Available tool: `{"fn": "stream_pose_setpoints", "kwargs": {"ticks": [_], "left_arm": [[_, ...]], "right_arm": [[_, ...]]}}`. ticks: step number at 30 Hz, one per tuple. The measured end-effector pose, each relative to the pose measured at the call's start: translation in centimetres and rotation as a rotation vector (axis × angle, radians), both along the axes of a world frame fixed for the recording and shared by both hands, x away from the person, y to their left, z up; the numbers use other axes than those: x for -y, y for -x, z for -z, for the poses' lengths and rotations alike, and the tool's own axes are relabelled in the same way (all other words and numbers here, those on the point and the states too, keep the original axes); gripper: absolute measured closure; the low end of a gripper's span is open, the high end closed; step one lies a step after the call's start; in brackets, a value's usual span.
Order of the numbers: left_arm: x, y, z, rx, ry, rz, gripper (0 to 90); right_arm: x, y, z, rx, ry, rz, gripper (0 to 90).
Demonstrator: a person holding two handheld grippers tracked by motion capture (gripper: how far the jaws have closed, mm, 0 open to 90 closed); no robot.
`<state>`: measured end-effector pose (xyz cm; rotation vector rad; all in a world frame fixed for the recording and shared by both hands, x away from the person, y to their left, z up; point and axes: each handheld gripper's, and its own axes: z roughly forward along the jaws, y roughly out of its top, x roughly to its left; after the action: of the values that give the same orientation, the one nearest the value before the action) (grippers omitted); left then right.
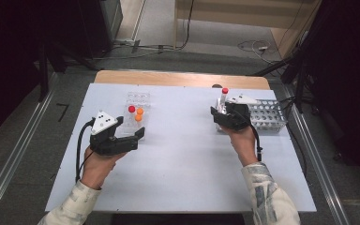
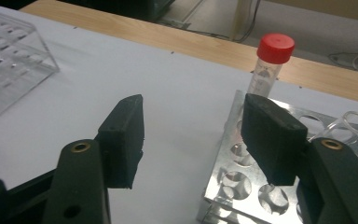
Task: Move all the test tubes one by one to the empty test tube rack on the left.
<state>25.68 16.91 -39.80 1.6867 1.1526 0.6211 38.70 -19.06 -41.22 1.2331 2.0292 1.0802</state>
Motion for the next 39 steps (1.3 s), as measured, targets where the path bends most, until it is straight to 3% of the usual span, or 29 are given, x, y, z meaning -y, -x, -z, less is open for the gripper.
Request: {"fn": "stream_pose_setpoints", "kwargs": {"ticks": [6, 20, 31, 39], "left_arm": [[0.1, 0.0, 0.2, -0.003, -0.011, 0.003, 17.0], [0.0, 0.0, 0.3, -0.004, -0.007, 0.008, 17.1], [-0.1, 0.0, 0.3, -0.005, 0.000, 0.007, 17.3], [-0.2, 0.0, 0.3, -0.007, -0.001, 0.006, 17.3]], "right_arm": [[0.4, -1.6, 0.6, -0.009, -0.030, 0.064, 44.3], [0.6, -4.7, 1.6, -0.027, 0.007, 0.142, 52.1], [0.6, -5.9, 2.3, -0.025, 0.017, 0.155, 58.3], [0.3, -6.6, 1.9, -0.021, 0.040, 0.159, 65.2]]}}
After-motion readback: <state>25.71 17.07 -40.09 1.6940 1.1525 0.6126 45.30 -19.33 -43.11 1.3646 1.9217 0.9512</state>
